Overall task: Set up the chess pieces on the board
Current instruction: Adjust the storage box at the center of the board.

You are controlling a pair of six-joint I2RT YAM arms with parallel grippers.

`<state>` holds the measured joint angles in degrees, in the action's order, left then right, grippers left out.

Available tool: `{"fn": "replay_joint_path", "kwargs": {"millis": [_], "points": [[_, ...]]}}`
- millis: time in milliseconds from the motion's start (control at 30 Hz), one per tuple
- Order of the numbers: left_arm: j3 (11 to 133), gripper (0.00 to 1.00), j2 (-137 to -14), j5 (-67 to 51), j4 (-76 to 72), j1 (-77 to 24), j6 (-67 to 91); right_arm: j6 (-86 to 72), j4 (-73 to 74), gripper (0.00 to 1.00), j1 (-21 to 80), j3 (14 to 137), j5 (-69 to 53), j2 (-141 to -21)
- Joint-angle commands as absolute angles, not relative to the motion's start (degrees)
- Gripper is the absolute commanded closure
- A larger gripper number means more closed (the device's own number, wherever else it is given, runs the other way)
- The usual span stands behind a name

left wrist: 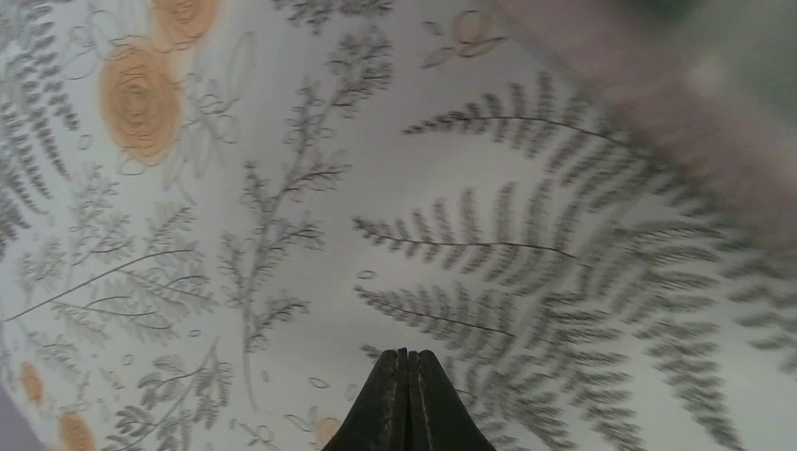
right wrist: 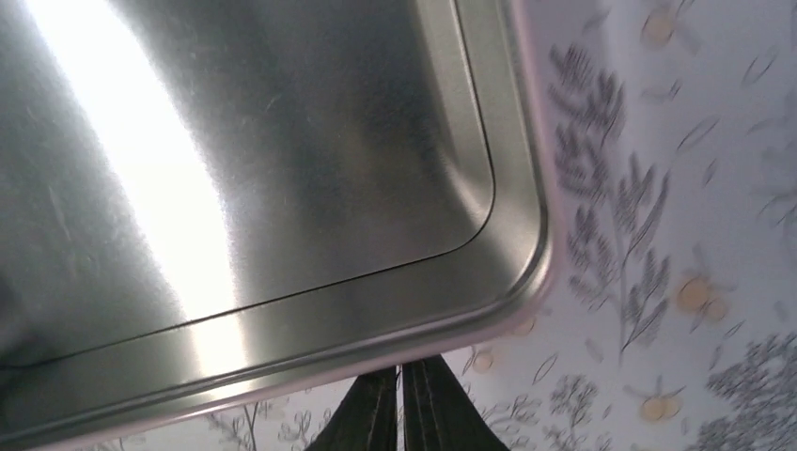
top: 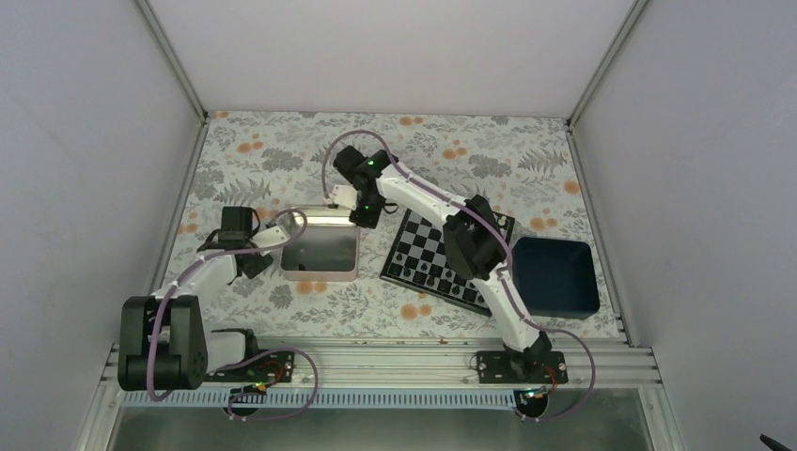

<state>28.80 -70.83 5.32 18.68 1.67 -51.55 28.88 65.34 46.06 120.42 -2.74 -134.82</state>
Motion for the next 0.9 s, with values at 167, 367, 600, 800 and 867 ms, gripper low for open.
{"fn": "replay_joint_path", "kwargs": {"millis": [167, 367, 600, 800, 867], "points": [[29.35, 0.98, -68.04, -1.19, 31.71, 1.76, -53.71, 29.07, 64.69, 0.96, 49.03, 130.54, -4.39, -141.93], [30.47, 0.98, -67.15, -4.95, 36.38, 1.46, -53.52, 28.28, 59.15, 0.96, 50.03, 132.08, -5.23, -141.62], [32.46, 0.98, -65.21, -9.21, 43.34, -1.29, -51.74, 27.68, 54.53, 0.96, 50.46, 132.91, -6.21, -142.29], [32.94, 0.98, -64.93, -11.57, 46.14, -4.56, -50.45, 27.19, 51.79, 0.96, 50.97, 133.08, -6.39, -142.85], [33.33, 0.98, -65.79, -12.51, 46.82, -5.25, -50.78, 26.92, 50.47, 0.96, 51.07, 133.02, -6.75, -142.94]]}}
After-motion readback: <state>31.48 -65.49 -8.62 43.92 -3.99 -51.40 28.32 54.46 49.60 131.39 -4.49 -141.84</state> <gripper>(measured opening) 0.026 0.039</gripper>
